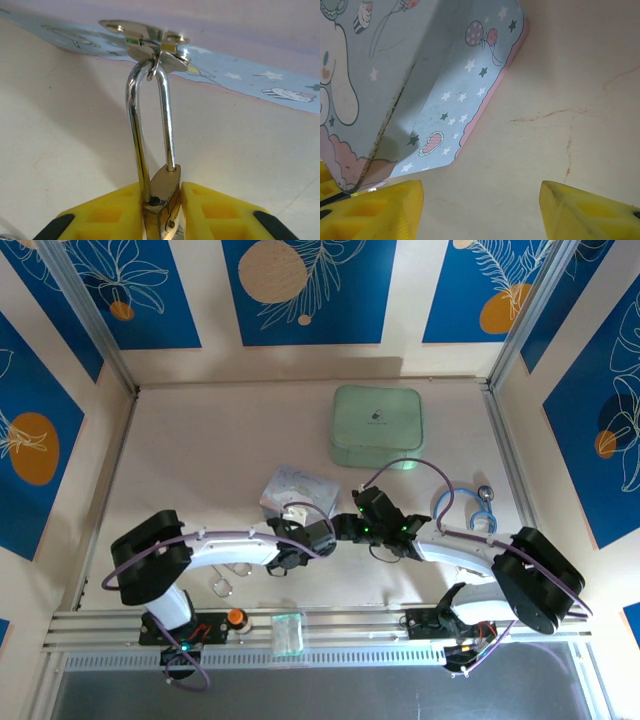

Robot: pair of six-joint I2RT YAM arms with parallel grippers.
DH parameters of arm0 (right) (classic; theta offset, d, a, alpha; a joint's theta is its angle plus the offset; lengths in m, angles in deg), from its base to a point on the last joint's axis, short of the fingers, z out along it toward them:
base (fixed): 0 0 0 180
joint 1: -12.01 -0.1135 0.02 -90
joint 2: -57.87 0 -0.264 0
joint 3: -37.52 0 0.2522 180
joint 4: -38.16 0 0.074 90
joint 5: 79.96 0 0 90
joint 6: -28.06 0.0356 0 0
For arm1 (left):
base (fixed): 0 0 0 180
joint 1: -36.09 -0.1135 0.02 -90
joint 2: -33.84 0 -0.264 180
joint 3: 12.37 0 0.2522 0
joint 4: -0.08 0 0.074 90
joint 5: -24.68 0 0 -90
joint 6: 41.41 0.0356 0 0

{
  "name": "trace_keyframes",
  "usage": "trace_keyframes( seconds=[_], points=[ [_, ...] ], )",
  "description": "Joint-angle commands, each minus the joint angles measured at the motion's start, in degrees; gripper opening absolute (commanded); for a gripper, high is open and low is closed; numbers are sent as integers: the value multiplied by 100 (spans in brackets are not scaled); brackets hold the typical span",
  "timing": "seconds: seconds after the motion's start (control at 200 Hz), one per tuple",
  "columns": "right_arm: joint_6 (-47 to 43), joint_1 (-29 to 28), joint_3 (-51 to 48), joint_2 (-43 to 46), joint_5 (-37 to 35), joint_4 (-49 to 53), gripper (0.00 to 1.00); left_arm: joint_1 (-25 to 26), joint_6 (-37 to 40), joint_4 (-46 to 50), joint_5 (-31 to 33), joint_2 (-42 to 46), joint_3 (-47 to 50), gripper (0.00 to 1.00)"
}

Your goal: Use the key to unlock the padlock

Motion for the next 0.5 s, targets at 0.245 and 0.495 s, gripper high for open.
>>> trace_keyframes(
  seconds=[0.245,0.495],
  points=[
    [96,36,-102,11,-38,42,63,459,-49,551,175,-587,-559,24],
    [147,35,-187,42,-50,-20,63,568,-97,1121,529,-823,-852,26]
  ],
)
